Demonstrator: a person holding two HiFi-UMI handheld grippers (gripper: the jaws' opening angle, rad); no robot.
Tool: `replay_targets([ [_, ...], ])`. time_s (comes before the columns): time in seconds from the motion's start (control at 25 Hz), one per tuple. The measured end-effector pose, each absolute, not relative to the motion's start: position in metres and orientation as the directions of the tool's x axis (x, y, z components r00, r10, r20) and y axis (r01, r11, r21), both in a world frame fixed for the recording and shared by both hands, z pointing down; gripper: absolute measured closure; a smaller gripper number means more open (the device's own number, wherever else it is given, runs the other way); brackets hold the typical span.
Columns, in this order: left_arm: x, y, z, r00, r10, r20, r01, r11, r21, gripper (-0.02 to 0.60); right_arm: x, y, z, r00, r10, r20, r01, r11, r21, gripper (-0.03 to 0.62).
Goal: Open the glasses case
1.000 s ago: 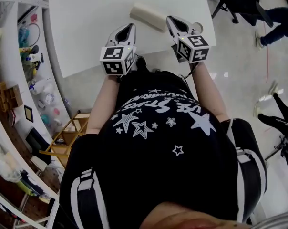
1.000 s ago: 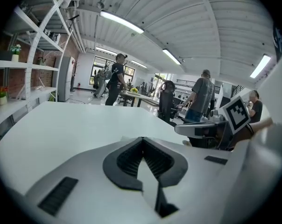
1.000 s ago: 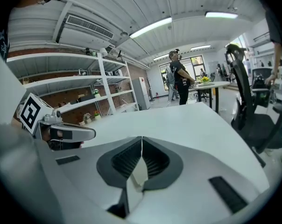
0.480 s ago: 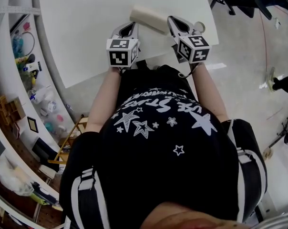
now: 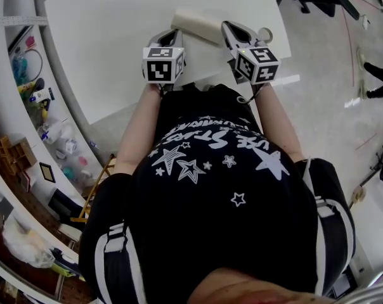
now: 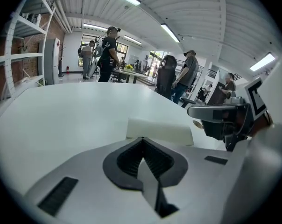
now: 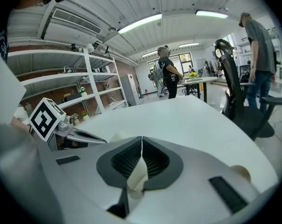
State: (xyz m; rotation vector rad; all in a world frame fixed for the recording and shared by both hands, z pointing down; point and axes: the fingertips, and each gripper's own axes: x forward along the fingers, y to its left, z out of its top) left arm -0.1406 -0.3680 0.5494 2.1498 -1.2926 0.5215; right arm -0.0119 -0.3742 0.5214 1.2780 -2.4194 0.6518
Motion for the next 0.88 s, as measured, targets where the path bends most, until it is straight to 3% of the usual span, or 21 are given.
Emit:
replay_targets([
  [0.56, -0.139, -0.376, 0.563, 0.443, -0.631, 0.637, -0.887, -0.412, 0.209, 0.569, -0.014, -0.380, 0.527, -0.526, -0.686, 0.502, -0.847, 0.474, -0.240, 0.585],
  [0.88, -0.139, -0.376, 0.561, 0.436, -0.639, 0.634, -0.888, -0.422, 0.185, 0.569, -0.020, -0.373, 0.527, -0.526, -0.642, 0.557, -0.794, 0.605, -0.052, 0.583],
])
